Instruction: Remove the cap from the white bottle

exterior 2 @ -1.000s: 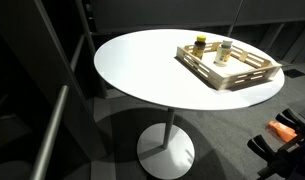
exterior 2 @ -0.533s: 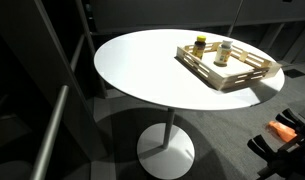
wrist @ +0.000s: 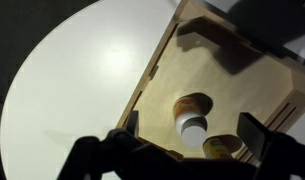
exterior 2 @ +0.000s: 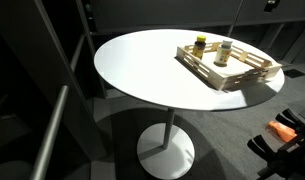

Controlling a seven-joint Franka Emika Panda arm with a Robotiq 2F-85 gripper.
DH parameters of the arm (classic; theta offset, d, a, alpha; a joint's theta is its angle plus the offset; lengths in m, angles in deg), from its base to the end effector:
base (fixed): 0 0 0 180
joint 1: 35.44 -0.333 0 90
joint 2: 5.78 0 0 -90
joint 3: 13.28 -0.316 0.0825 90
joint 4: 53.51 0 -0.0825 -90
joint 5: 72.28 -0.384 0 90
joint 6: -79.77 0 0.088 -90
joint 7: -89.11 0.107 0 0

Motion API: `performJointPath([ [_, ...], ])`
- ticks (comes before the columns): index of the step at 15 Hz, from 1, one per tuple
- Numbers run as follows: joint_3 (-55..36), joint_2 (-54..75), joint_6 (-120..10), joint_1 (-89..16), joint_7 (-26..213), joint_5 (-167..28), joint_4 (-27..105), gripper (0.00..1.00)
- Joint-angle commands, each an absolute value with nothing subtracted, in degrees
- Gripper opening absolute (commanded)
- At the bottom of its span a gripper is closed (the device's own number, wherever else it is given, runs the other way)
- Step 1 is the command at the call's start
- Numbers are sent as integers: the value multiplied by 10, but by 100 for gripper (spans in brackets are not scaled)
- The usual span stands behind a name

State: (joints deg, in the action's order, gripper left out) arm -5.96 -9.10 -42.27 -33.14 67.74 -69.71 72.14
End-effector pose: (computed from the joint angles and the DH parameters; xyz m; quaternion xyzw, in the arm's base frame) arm 0.5125 -0.0893 0.4099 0.9933 0.1143 -0.0067 0.0140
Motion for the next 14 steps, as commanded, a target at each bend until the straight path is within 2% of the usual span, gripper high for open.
performJointPath([
  [1,-67,-91,-421,-324,677,-698,720,100],
  [7,-69,-75,-438,-325,674,-706,716,100],
  [14,-84,-27,-515,-327,663,-750,707,100],
])
